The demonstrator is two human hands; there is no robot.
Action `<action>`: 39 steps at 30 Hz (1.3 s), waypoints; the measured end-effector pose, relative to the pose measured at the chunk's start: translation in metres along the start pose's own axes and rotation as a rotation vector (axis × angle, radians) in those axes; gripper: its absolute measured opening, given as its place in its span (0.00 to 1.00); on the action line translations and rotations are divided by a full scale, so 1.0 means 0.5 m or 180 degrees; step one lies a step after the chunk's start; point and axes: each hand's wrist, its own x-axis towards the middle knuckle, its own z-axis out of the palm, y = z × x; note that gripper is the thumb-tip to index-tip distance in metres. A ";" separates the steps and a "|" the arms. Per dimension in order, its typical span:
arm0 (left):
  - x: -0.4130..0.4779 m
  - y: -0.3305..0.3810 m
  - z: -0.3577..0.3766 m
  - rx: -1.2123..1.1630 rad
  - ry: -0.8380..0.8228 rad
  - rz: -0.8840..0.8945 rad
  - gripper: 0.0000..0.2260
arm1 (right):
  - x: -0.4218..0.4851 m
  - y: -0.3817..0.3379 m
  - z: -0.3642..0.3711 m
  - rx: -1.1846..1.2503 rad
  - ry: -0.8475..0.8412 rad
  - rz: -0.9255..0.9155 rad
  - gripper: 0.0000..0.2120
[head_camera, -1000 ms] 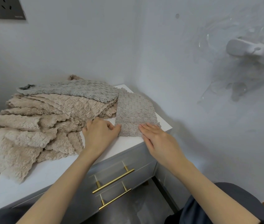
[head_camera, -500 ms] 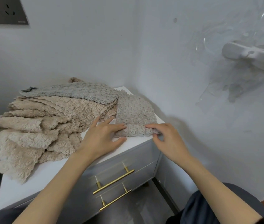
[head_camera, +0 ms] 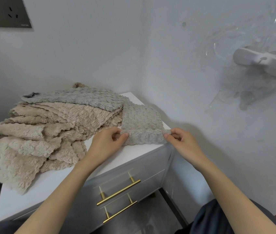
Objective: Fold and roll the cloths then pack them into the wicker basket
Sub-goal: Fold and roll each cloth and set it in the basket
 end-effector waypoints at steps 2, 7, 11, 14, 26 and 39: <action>0.000 0.001 0.005 -0.0055 0.0067 -0.0161 0.12 | 0.004 0.000 0.002 0.0003 0.0108 0.0203 0.09; 0.000 0.008 0.014 -0.0011 0.0412 -0.0411 0.12 | 0.005 0.001 0.015 -0.0153 0.0660 0.0252 0.09; 0.002 0.013 0.021 0.0106 0.0553 -0.0479 0.13 | -0.003 -0.004 0.034 -0.1353 0.1363 -0.0635 0.07; 0.002 0.015 0.023 0.0193 0.0574 -0.0459 0.14 | -0.016 -0.024 0.056 -0.1524 0.1062 -0.1760 0.17; 0.007 0.016 0.027 0.0347 0.0444 -0.0470 0.13 | -0.046 -0.029 0.105 -0.2351 -0.0085 -0.1876 0.22; -0.007 0.005 0.013 0.0757 0.0295 0.1457 0.11 | -0.024 0.008 0.019 -0.1871 0.0087 -0.1341 0.18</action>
